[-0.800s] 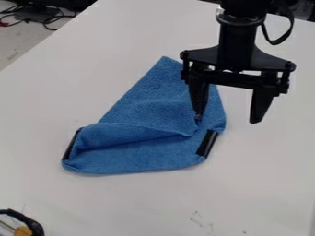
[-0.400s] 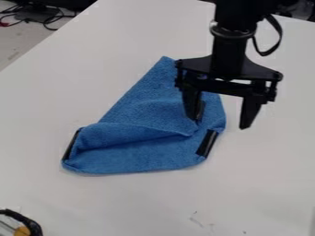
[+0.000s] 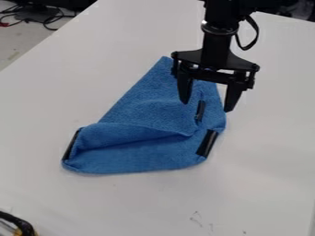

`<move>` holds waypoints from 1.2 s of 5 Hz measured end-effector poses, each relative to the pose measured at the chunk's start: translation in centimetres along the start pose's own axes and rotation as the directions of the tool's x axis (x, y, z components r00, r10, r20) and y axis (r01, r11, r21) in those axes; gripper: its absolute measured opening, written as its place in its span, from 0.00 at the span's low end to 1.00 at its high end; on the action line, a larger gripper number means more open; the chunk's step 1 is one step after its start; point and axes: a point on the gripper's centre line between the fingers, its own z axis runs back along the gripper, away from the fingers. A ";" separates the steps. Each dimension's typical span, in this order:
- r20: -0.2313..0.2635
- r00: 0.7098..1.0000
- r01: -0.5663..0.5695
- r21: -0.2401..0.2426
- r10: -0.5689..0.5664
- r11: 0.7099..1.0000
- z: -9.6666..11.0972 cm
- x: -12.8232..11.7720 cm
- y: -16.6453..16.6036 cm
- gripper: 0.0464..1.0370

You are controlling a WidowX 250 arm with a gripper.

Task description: Fold the cloth from bottom right to top left

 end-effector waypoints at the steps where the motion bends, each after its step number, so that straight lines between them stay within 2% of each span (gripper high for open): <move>1: -0.021 1.000 -0.001 -0.005 0.001 1.000 -1.9 2.0 -0.5 0.96; 2: -0.036 0.999 0.002 -0.028 -0.003 1.000 -3.7 3.3 -0.6 0.96; 3: -0.074 0.997 0.007 -0.047 -0.010 0.999 -4.9 4.1 -0.2 0.96; 6: -0.098 0.995 -0.029 -0.075 0.022 0.997 -5.8 4.4 0.9 0.96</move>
